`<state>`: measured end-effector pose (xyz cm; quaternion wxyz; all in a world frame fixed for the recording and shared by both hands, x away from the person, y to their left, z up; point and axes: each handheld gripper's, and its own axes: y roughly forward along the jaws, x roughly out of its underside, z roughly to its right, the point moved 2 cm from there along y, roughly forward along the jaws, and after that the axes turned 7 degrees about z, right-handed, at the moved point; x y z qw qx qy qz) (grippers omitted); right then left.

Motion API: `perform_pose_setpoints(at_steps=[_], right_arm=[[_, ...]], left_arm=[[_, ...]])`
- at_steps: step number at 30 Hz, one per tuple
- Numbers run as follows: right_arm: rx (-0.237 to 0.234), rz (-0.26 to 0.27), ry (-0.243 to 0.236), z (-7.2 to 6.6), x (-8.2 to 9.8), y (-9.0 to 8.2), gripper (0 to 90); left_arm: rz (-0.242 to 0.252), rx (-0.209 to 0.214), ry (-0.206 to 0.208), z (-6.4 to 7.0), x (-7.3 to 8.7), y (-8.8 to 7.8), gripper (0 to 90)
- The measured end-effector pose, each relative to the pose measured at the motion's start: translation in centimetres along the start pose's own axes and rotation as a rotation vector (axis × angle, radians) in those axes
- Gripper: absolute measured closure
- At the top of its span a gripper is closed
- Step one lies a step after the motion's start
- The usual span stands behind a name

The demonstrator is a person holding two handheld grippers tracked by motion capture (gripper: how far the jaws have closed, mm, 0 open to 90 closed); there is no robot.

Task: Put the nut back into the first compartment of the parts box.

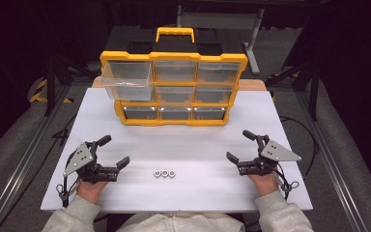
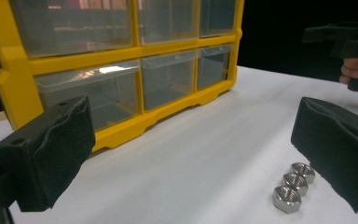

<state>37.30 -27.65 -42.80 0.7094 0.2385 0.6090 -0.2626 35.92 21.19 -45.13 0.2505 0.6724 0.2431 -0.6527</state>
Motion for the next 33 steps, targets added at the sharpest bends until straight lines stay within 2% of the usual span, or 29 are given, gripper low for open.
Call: perform_pose_setpoints(at_steps=[4,8,14,23,25,27,33], right_arm=[[-0.014,-0.003,-0.026,-0.5,-0.1,-0.1,3.8],[-0.024,0.000,-0.034,-0.8,-0.2,-0.1,3.6],[-0.024,0.000,-0.039,-0.8,-0.3,0.0,3.2],[-0.028,-0.008,-0.057,-1.0,-0.4,0.1,3.3],[-0.031,-0.006,-0.057,-1.0,-0.4,0.2,3.3],[-0.032,-0.015,-0.055,-1.0,-0.4,0.2,3.2],[-0.036,-0.024,-0.051,-1.0,-0.3,0.3,3.3]], left_arm=[[0.003,0.003,0.029,0.7,-0.1,-0.2,0.2],[0.000,0.009,0.035,1.0,-0.1,-0.2,0.2],[0.013,0.001,0.025,0.7,-0.2,-0.3,0.2],[0.000,0.003,0.034,0.5,-0.4,-0.1,0.4],[-0.022,0.019,0.038,0.6,-0.4,0.3,0.7],[-0.015,0.034,0.028,0.7,-0.6,0.7,0.9],[0.003,0.076,0.031,1.3,-1.5,2.3,1.1]])
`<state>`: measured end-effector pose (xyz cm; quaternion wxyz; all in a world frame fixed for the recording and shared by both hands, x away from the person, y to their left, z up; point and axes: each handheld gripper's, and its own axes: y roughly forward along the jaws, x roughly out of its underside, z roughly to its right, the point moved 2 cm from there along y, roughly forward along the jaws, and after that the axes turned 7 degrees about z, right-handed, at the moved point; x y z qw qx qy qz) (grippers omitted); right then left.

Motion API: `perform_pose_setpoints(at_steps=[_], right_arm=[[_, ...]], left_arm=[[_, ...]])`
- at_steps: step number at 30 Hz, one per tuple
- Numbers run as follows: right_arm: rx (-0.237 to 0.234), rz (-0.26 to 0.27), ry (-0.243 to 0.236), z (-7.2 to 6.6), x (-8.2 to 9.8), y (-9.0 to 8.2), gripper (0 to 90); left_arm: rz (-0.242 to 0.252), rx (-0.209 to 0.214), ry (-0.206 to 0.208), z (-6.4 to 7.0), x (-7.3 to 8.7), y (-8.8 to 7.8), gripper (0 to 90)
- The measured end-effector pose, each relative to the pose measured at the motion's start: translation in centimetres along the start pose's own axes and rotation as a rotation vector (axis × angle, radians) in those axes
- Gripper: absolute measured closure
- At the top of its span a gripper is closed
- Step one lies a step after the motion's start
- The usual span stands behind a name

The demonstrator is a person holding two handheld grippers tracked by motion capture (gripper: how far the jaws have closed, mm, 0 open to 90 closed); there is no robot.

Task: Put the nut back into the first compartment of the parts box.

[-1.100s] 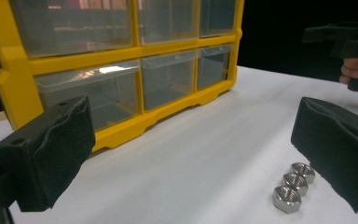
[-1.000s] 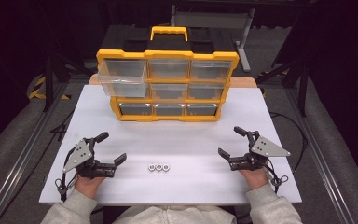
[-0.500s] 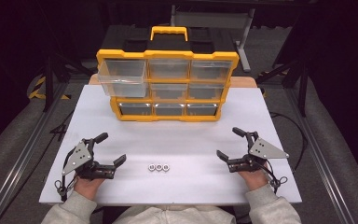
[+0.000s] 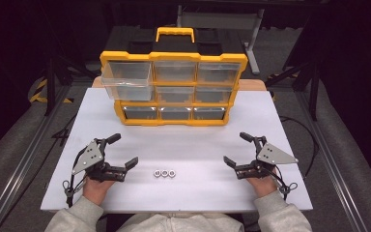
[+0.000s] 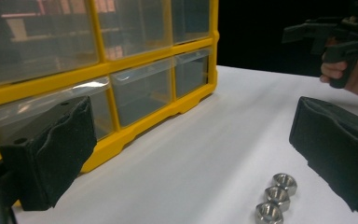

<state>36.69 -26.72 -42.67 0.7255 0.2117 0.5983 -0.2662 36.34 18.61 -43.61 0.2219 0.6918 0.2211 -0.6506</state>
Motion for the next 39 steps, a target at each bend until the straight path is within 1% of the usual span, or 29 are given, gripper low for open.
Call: perform_pose_setpoints(at_steps=[2,3,6,9,11,12,13,16,18,19,20,21,22,23,24,25,27,28,29,30,31,32,33,34,35,36,37,38,39], right_arm=[[-0.003,-0.006,0.007,0.0,0.1,0.1,3.2],[-0.003,-0.006,0.007,0.0,0.1,0.1,3.2],[-0.006,-0.020,0.011,0.0,0.2,0.2,3.0],[-0.006,-0.016,0.012,0.0,0.2,0.1,2.9],[-0.006,-0.015,0.014,0.0,0.2,0.1,2.9],[-0.006,-0.018,0.013,0.0,0.2,0.1,2.9],[-0.009,-0.018,0.014,0.0,0.2,0.1,2.9],[-0.011,-0.020,0.011,0.0,0.2,0.1,2.9],[-0.016,-0.020,0.016,0.0,0.2,0.1,2.9],[-0.016,-0.023,0.015,0.0,0.2,0.2,2.9],[-0.015,-0.025,0.012,0.0,0.2,0.2,2.9],[-0.015,-0.028,0.012,0.1,0.3,0.2,2.9],[-0.017,-0.029,0.014,0.1,0.3,0.2,2.9],[-0.017,-0.031,0.014,0.1,0.3,0.2,2.9],[-0.016,-0.034,0.010,0.1,0.3,0.2,2.9],[-0.016,-0.034,0.010,0.1,0.3,0.2,2.9],[-0.017,-0.043,0.005,0.0,0.3,0.3,2.9],[-0.019,-0.051,0.003,-0.1,0.3,0.3,2.9],[-0.021,-0.057,-0.001,-0.1,0.3,0.4,3.0],[-0.024,-0.062,-0.003,-0.2,0.3,0.4,3.0],[-0.024,-0.062,-0.003,-0.2,0.3,0.4,3.0],[-0.026,-0.070,-0.010,-0.2,0.3,0.4,3.0],[-0.030,-0.075,-0.007,-0.3,0.3,0.5,3.1],[-0.032,-0.076,-0.005,-0.3,0.2,0.5,3.1],[-0.030,-0.079,-0.002,-0.3,0.2,0.5,3.2],[-0.029,-0.082,-0.004,-0.3,0.2,0.5,3.2],[-0.031,-0.090,0.005,-0.3,0.3,0.5,3.3],[-0.031,-0.090,0.005,-0.3,0.3,0.5,3.3],[-0.031,-0.096,0.005,-0.2,0.3,0.5,3.4]], left_arm=[[-0.012,0.022,0.008,0.4,-0.1,0.6,1.1],[-0.012,0.022,0.008,0.4,-0.1,0.6,1.1],[-0.015,0.045,0.027,0.9,-0.2,1.4,0.8],[-0.003,0.078,0.016,1.4,-0.6,2.5,0.6],[-0.007,0.096,0.011,1.6,-0.8,3.0,0.6],[-0.007,0.096,0.011,1.6,-0.8,3.0,0.6],[-0.011,0.110,0.015,1.8,-1.0,3.4,0.6],[-0.009,0.119,0.017,2.0,-1.3,3.7,0.6],[-0.042,0.133,0.011,2.0,-1.5,3.9,0.6],[-0.051,0.133,0.006,2.1,-1.6,4.0,0.6],[-0.073,0.132,0.011,2.1,-1.7,4.1,1.1],[-0.073,0.132,0.011,2.1,-1.7,4.1,1.6],[-0.123,0.129,0.043,2.3,-2.2,4.2,1.6],[-0.123,0.129,0.043,2.3,-2.2,4.2,2.0],[-0.167,0.129,0.076,2.5,-2.7,4.4,2.2],[-0.167,0.129,0.076,2.5,-2.7,4.4,2.8],[-0.228,0.121,0.117,2.8,-3.2,4.7,3.9],[-0.255,0.126,0.137,3.0,-3.4,4.9,4.0],[-0.284,0.117,0.156,3.1,-3.6,5.0,4.4],[-0.326,0.120,0.174,3.2,-3.9,5.2,4.9],[-0.326,0.120,0.174,3.2,-3.9,5.2,4.9],[-0.345,0.131,0.174,3.2,-4.0,5.3,4.9],[-0.360,0.129,0.175,3.2,-4.1,5.4,5.0],[-0.395,0.131,0.172,3.2,-4.3,5.6,5.0],[-0.416,0.147,0.162,3.2,-4.4,5.7,5.0],[-0.452,0.157,0.156,3.1,-4.6,5.9,5.1],[-0.484,0.165,0.153,3.1,-4.7,6.1,5.4],[-0.484,0.165,0.153,3.1,-4.7,6.1,5.4],[-0.508,0.173,0.151,3.1,-4.8,6.4,5.4]])
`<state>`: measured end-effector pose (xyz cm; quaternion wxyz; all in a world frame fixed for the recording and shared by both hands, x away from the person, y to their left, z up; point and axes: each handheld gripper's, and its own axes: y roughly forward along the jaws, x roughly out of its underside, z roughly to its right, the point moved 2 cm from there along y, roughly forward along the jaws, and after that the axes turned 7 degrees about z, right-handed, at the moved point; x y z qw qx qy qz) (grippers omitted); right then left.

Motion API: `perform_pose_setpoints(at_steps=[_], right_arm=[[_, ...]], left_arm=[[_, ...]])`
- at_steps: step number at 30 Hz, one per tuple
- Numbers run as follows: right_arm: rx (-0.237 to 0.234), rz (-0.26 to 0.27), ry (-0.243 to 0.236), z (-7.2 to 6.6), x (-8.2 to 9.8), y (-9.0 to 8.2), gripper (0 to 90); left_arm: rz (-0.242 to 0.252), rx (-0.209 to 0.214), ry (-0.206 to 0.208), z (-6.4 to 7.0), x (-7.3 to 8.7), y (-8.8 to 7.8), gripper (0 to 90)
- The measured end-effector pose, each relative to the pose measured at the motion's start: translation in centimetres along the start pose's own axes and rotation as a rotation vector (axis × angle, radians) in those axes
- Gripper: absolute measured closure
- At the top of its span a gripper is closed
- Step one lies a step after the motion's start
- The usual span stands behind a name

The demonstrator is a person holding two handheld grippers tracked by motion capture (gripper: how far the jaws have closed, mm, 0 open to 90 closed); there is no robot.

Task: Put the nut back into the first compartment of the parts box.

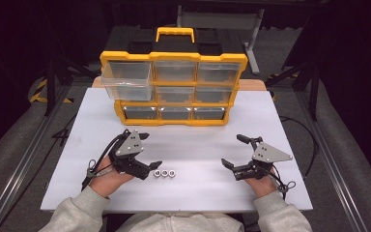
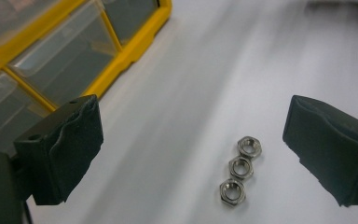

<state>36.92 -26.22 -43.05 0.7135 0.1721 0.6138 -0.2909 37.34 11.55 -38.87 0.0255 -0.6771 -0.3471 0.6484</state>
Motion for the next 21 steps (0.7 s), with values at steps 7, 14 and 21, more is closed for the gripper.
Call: perform_pose_setpoints(at_steps=[7,14,21], right_arm=[[-0.001,-0.021,-0.001,0.0,0.1,0.2,3.5],[-0.005,-0.029,-0.003,0.0,0.1,0.2,3.5],[-0.013,-0.038,-0.009,-0.1,0.2,0.3,3.5]], left_arm=[[-0.183,0.055,-0.008,-0.3,-1.0,0.9,6.1],[-0.367,0.074,0.028,-0.2,-1.5,2.1,6.4],[-0.460,0.091,0.036,-0.4,-1.9,2.6,6.6]])
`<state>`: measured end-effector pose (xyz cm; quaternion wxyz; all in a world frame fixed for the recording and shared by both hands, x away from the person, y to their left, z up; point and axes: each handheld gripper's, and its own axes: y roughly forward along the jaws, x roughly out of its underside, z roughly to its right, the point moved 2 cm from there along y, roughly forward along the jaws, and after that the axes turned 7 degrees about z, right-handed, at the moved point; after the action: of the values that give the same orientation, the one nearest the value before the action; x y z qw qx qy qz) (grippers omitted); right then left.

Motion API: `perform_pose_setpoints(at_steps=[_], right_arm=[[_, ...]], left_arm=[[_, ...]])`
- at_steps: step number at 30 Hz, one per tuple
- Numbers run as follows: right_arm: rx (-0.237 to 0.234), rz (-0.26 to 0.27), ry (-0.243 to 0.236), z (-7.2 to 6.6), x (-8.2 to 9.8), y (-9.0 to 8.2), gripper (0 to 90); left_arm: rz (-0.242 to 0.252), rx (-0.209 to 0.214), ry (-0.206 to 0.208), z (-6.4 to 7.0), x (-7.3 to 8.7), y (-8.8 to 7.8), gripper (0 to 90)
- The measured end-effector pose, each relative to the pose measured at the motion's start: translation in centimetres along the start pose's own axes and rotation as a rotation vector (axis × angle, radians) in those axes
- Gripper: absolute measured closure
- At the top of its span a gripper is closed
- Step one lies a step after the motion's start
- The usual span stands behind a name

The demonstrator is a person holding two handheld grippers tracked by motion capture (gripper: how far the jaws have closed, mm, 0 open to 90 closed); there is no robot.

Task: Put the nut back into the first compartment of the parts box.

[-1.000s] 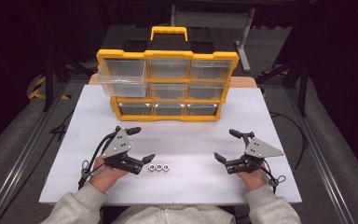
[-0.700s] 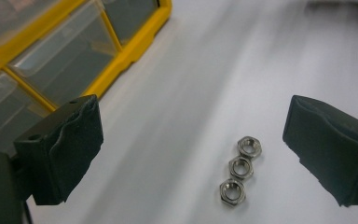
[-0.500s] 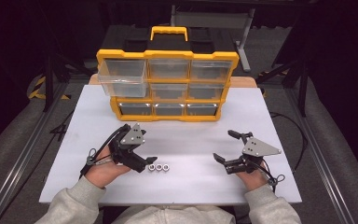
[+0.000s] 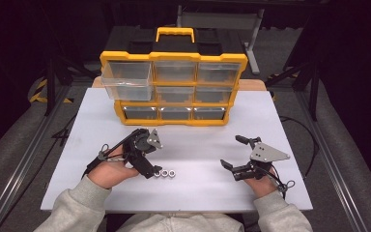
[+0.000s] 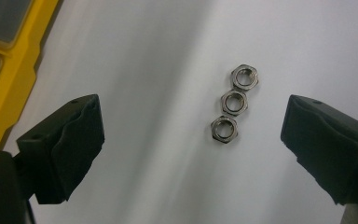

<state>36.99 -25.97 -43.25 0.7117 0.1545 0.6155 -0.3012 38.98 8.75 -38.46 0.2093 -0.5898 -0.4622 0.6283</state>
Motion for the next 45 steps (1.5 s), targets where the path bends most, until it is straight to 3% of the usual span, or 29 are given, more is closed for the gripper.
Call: perform_pose_setpoints(at_steps=[9,16,22,27,33,39,45], right_arm=[[-0.016,-0.016,-0.003,-0.1,0.1,0.1,3.6],[-0.021,-0.018,0.005,-0.1,0.1,0.1,3.6],[-0.027,-0.017,0.010,-0.1,0.1,0.1,3.6],[-0.034,-0.027,0.012,-0.1,0.2,0.2,3.7],[-0.034,-0.027,0.012,-0.1,0.2,0.2,3.8],[-0.036,-0.030,0.011,-0.1,0.2,0.2,3.8],[-0.035,-0.030,0.012,-0.1,0.2,0.2,3.7]], left_arm=[[-0.108,0.056,0.001,0.2,0.1,1.7,9.9],[-0.161,0.105,0.012,0.8,0.5,3.1,21.4],[-0.201,0.141,-0.007,1.0,1.2,4.6,30.1],[-0.237,0.140,-0.005,1.2,1.3,5.2,36.8],[-0.267,0.134,-0.007,1.2,1.5,5.7,54.6],[-0.273,0.137,0.020,1.6,1.3,5.9,68.7],[-0.269,0.140,0.045,1.8,1.0,5.5,69.4]])
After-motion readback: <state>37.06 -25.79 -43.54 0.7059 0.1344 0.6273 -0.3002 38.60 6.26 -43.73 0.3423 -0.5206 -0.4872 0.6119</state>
